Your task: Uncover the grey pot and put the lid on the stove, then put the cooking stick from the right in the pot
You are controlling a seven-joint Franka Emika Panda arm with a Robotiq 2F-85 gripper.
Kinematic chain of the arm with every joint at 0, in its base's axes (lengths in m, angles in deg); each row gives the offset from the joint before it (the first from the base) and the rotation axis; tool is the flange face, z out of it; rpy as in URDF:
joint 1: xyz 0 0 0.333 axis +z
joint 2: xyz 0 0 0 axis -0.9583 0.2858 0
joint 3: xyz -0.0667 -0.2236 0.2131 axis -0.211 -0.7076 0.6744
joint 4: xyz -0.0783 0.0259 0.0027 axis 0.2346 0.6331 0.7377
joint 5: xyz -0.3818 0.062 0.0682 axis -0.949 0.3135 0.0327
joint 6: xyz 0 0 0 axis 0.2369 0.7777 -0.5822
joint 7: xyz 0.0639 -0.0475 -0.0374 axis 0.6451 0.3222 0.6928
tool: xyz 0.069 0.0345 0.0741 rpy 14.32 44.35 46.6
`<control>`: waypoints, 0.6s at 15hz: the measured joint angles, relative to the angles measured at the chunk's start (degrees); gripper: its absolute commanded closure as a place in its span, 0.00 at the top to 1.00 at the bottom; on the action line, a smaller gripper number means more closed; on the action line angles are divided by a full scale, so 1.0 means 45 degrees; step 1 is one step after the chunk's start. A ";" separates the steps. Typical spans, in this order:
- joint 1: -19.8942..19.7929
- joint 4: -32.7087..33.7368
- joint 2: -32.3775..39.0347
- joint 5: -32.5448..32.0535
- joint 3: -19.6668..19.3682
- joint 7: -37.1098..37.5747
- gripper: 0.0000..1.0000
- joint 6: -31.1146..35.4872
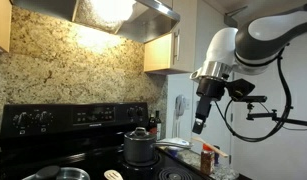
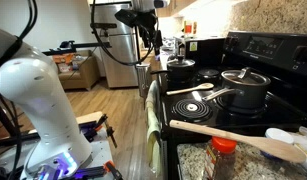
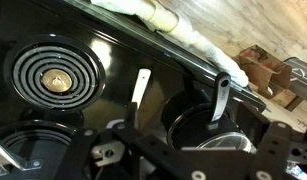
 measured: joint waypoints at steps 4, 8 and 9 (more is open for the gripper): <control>0.0000 0.0000 0.0000 0.0000 0.0000 0.0000 1.00 0.0000; -0.0177 0.0100 0.0039 -0.0096 0.0068 0.0117 1.00 -0.0023; -0.0401 0.0274 0.0113 -0.0308 0.0166 0.0396 1.00 -0.0023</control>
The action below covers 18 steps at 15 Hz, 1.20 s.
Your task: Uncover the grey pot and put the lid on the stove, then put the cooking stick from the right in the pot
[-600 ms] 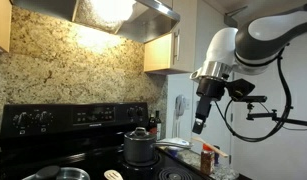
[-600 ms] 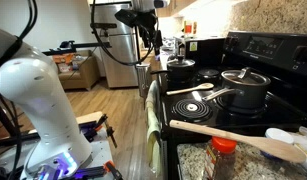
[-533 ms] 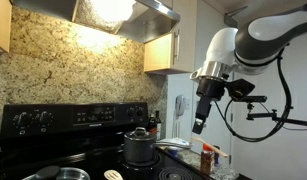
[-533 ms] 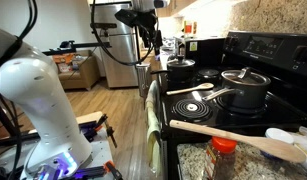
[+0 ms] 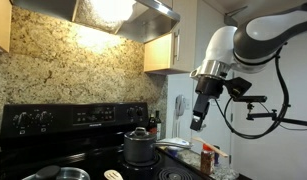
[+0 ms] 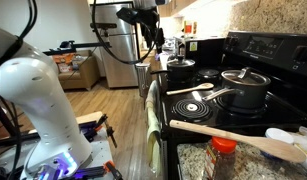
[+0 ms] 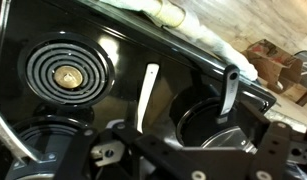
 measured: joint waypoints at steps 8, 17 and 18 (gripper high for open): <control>-0.1258 0.4143 0.3742 -0.1497 0.0384 0.1377 1.00 -0.0213; -0.1978 0.8876 0.8993 -0.3050 -0.0164 0.2482 1.00 -0.0055; -0.2017 0.9362 0.9445 -0.3128 -0.0266 0.2482 1.00 -0.0075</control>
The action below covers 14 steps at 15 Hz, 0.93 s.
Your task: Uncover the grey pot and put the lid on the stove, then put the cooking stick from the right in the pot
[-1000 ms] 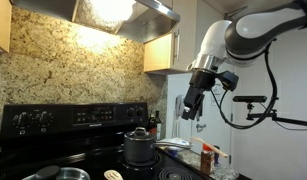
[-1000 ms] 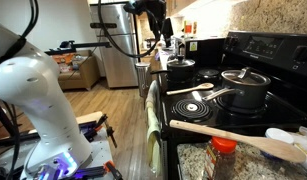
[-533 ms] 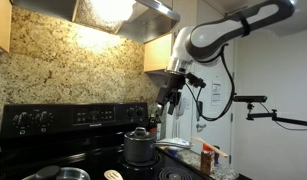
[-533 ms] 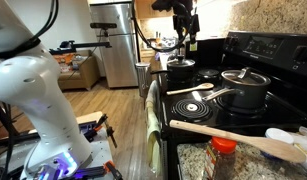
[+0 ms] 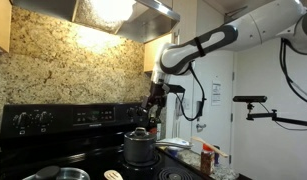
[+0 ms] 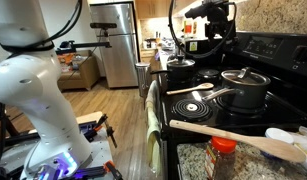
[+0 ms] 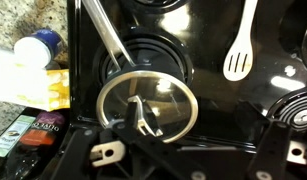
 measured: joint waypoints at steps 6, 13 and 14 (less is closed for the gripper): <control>0.0016 0.0546 0.0581 -0.0004 -0.0097 -0.0001 1.00 -0.0022; -0.0167 0.1401 0.1215 0.0288 -0.0105 -0.1259 1.00 -0.0160; -0.0255 0.1871 0.1556 0.0289 -0.0129 -0.1569 1.00 -0.0342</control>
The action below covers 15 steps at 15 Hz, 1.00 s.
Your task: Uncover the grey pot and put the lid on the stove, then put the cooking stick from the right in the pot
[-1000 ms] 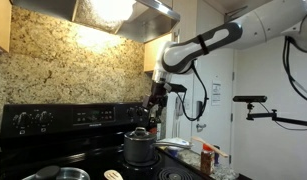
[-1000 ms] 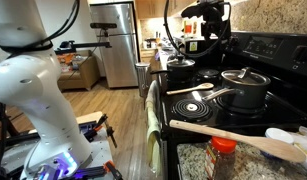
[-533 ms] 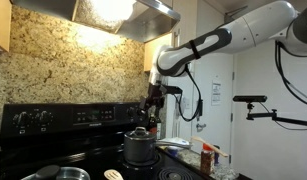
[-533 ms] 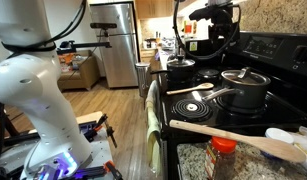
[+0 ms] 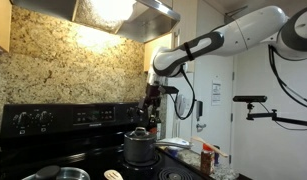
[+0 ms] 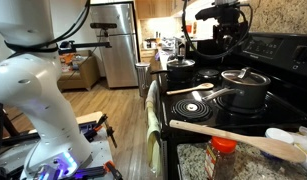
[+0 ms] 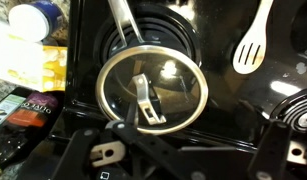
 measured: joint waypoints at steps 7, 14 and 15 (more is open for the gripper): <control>-0.0813 0.4129 0.2979 0.0263 0.0211 -0.3577 1.00 -0.3363; -0.1261 0.6381 0.5228 0.0276 0.0780 -0.5250 1.00 -0.3856; -0.1299 0.6554 0.5405 0.0277 0.0811 -0.5285 1.00 -0.3856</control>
